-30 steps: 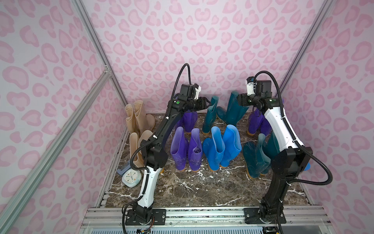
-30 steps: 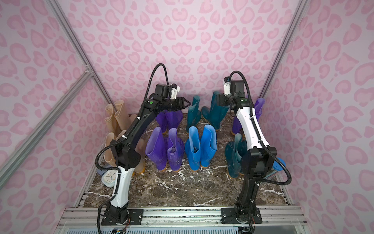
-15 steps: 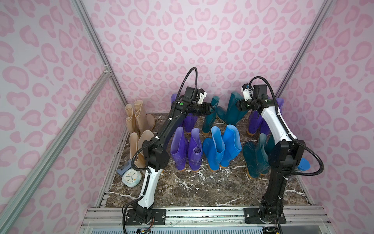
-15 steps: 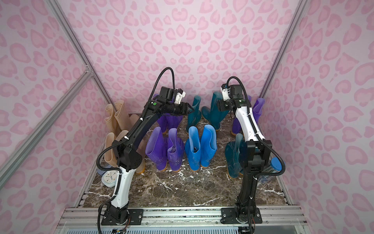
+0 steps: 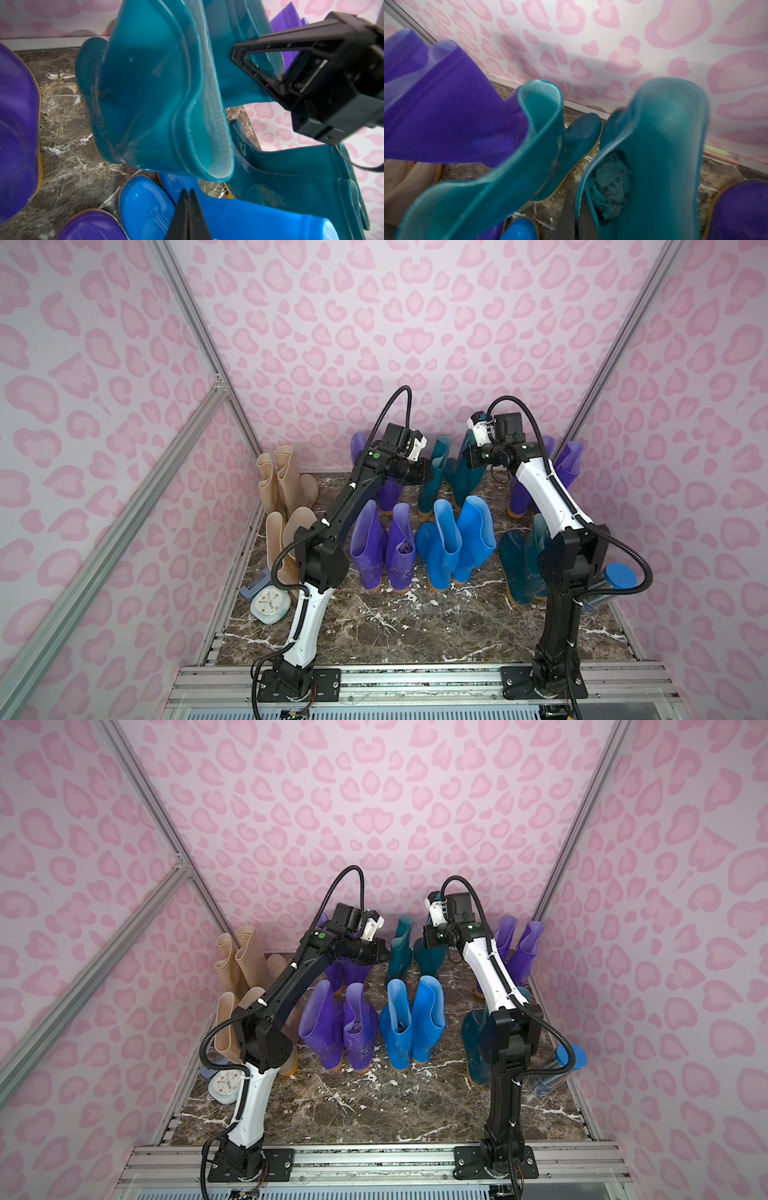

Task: Match and arrange rain boots in pairs
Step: Adjust the rain boot at the center of the board, then adjust a pair of rain boots at the center of the board.

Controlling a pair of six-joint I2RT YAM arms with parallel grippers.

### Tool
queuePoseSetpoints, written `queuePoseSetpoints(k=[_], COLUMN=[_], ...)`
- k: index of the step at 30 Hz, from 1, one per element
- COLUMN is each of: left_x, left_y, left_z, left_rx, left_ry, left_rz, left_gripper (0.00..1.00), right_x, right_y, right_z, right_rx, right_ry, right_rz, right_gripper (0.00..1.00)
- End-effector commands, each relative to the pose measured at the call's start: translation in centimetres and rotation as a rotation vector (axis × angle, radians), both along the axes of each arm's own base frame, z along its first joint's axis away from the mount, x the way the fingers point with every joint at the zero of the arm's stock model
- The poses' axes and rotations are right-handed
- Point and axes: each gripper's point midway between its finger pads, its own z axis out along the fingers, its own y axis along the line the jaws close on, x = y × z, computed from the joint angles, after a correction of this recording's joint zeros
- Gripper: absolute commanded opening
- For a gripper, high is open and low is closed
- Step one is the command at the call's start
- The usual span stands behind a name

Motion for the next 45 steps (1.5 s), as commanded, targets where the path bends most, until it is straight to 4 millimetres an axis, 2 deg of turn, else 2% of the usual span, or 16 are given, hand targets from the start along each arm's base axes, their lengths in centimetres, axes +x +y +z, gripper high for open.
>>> queuePoseSetpoints(k=[1, 5, 9, 14, 16, 18, 20, 25, 27, 29, 31, 34, 36, 40, 42, 45], left_x=[1.3, 1.9, 2.1, 2.2, 2.2, 2.0, 1.6, 0.2, -0.5, -1.0, -1.2, -1.2, -1.3, -1.5, -1.1, 0.1], left_y=[-0.9, -1.5, -1.6, 0.3, 1.3, 2.3, 3.2, 5.4, 6.8, 9.4, 13.3, 20.8, 26.8, 36.1, 39.3, 41.1], left_z=[0.9, 1.1, 1.2, 3.4, 4.9, 6.7, 8.3, 12.1, 13.3, 14.2, 14.5, 14.6, 14.0, 11.3, 9.7, 8.4], left_rx=[-0.066, -0.111, -0.132, -0.15, -0.172, -0.184, -0.192, -0.208, -0.193, -0.132, -0.043, 0.073, 0.149, 0.203, 0.214, 0.203], left_ry=[-0.035, -0.028, -0.023, -0.055, -0.069, -0.093, -0.117, -0.165, -0.184, -0.211, -0.234, -0.239, -0.209, -0.112, -0.063, -0.036], left_rz=[0.011, 0.007, 0.002, 0.041, 0.053, 0.063, 0.071, 0.087, 0.097, 0.151, 0.248, 0.437, 0.589, 0.752, 0.786, 0.775], left_gripper=[0.02, 0.02, 0.02, 0.02, 0.07, 0.15, 0.3, 0.4, 0.44, 0.47, 0.54, 0.62, 0.68, 0.74, 0.76, 0.8], right_x=[1.5, 1.5, 0.7, -0.9, -1.1, -1.3, -1.5, -1.4, -1.4, -1.6, -1.9, -2.8, -3.6, -6.3, -7.4, -8.6], right_y=[0.6, 1.3, 2.1, 3.0, 2.8, 2.3, 2.1, 1.6, 0.9, 0.1, -0.6, -1.5, -2.0, -1.2, -0.5, 0.1], right_z=[1.9, 1.9, 0.5, -2.1, -2.8, -3.3, -2.9, 0.0, 1.4, 3.0, 4.4, 6.3, 7.6, 8.8, 8.8, 8.0], right_rx=[0.092, 0.118, 0.049, -0.03, -0.04, -0.057, -0.059, -0.037, -0.035, -0.034, -0.037, -0.038, -0.021, 0.038, 0.071, 0.112], right_ry=[-0.048, -0.029, 0.002, 0.074, 0.088, 0.103, 0.101, 0.042, 0.013, -0.019, -0.048, -0.092, -0.128, -0.185, -0.209, -0.211], right_rz=[-0.026, -0.019, 0.002, 0.047, 0.043, 0.028, 0.02, -0.015, -0.046, -0.077, -0.102, -0.149, -0.169, -0.169, -0.155, -0.137], right_gripper=[0.0, 0.0, 0.0, 0.0, 0.02, 0.13, 0.31, 0.49, 0.52, 0.55, 0.57, 0.59, 0.59, 0.64, 0.67, 0.69])
